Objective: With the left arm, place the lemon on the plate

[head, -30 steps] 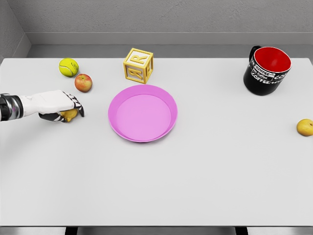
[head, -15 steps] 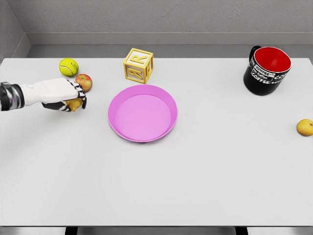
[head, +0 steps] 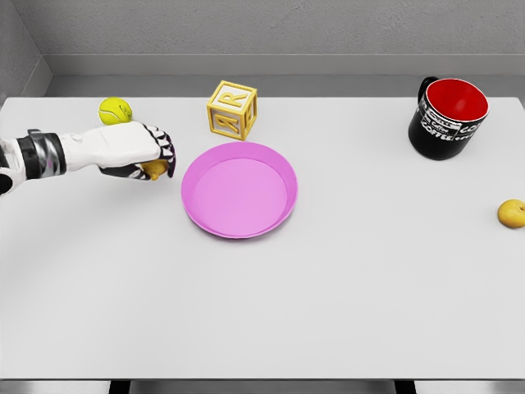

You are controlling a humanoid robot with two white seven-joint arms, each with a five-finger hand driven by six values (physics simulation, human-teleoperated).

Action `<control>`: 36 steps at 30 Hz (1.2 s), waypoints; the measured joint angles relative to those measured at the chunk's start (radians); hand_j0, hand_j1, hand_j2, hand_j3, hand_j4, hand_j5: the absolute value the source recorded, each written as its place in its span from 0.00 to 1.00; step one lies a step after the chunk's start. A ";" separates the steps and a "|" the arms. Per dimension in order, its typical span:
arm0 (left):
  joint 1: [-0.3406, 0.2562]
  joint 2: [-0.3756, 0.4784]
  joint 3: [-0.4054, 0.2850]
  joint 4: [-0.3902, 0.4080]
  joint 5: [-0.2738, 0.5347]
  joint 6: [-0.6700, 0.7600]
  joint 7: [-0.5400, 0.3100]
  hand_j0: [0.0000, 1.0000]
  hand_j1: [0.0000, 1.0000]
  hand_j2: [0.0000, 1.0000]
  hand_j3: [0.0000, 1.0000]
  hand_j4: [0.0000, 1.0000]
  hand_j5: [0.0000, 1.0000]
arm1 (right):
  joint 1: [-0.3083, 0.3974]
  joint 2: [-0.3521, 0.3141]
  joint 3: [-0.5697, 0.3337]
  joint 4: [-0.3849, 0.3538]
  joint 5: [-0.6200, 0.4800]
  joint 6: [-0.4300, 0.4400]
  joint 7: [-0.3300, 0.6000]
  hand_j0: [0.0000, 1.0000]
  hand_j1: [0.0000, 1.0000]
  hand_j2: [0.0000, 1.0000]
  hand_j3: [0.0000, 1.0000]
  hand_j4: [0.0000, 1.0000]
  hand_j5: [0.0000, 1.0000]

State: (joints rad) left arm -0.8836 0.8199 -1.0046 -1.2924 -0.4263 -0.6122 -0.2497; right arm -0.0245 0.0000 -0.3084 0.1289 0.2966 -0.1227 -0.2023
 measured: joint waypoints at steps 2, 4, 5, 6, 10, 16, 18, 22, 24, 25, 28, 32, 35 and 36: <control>-0.006 -0.015 0.000 -0.001 -0.002 0.000 0.000 0.46 0.46 0.46 0.46 0.46 0.46 | 0.000 0.000 0.000 0.000 0.000 0.000 0.000 1.00 1.00 1.00 1.00 1.00 1.00; -0.008 -0.029 0.000 -0.002 -0.005 0.000 0.000 0.46 0.46 0.46 0.46 0.46 0.46 | 0.000 0.000 0.000 0.000 0.000 0.000 0.000 1.00 1.00 1.00 1.00 1.00 1.00; -0.008 -0.038 -0.001 -0.003 -0.007 0.000 0.000 0.46 0.46 0.46 0.46 0.46 0.46 | 0.000 0.000 0.000 0.000 0.000 0.000 0.000 1.00 1.00 1.00 1.00 1.00 1.00; -0.008 -0.047 -0.001 -0.004 -0.009 0.000 0.000 0.46 0.46 0.46 0.46 0.46 0.46 | 0.000 0.000 0.000 0.000 0.000 0.000 0.000 1.00 1.00 1.00 1.00 1.00 1.00; -0.006 -0.079 -0.004 -0.022 -0.015 0.000 0.000 0.46 0.46 0.46 0.46 0.46 0.46 | 0.000 0.000 0.000 0.000 0.000 0.000 0.000 1.00 1.00 1.00 1.00 1.00 1.00; -0.006 -0.126 -0.011 -0.056 -0.024 0.000 -0.009 0.46 0.46 0.46 0.46 0.46 0.46 | 0.000 0.000 0.000 0.000 0.000 0.000 0.000 1.00 1.00 1.00 1.00 1.00 1.00; -0.006 -0.143 -0.013 -0.061 -0.026 0.000 -0.016 0.46 0.46 0.46 0.46 0.46 0.46 | 0.000 0.000 0.000 0.000 0.000 0.000 0.000 1.00 1.00 1.00 1.00 1.00 1.00; -0.006 -0.160 -0.012 -0.070 -0.026 0.000 -0.020 0.66 0.66 0.66 0.66 0.66 0.66 | 0.000 0.000 0.000 0.000 0.000 0.000 0.000 1.00 1.00 1.00 1.00 1.00 1.00; -0.005 -0.163 -0.008 -0.076 -0.019 0.000 -0.021 0.97 0.97 0.97 0.97 0.97 0.97 | 0.000 0.000 0.000 0.000 0.000 0.000 0.000 1.00 1.00 1.00 1.00 1.00 1.00; -0.003 -0.164 -0.007 -0.082 -0.016 0.000 -0.021 0.99 0.99 0.99 0.99 0.99 0.99 | 0.000 0.000 0.000 0.000 0.000 0.000 0.000 1.00 1.00 1.00 1.00 1.00 1.00; -0.002 -0.163 -0.003 -0.111 -0.010 0.000 -0.022 1.00 1.00 1.00 1.00 1.00 1.00 | 0.000 0.000 0.000 0.000 0.000 0.000 0.000 1.00 1.00 1.00 1.00 1.00 1.00; -0.003 -0.127 0.002 -0.126 -0.006 0.000 -0.021 1.00 1.00 1.00 1.00 1.00 1.00 | 0.000 0.000 0.000 0.000 0.000 0.000 0.000 1.00 1.00 1.00 1.00 1.00 1.00; 0.008 -0.036 0.049 -0.137 0.008 0.000 -0.020 1.00 1.00 1.00 1.00 1.00 1.00 | 0.000 0.000 0.000 0.000 0.000 0.000 0.000 1.00 1.00 1.00 1.00 1.00 1.00; 0.011 -0.002 0.063 -0.143 0.012 0.000 -0.019 1.00 1.00 1.00 1.00 1.00 1.00 | 0.000 0.000 0.000 0.000 0.000 0.000 0.000 1.00 1.00 1.00 1.00 1.00 1.00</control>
State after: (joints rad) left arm -0.8728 0.8184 -0.9418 -1.4357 -0.4139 -0.6122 -0.2688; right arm -0.0245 0.0000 -0.3084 0.1289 0.2966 -0.1227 -0.2023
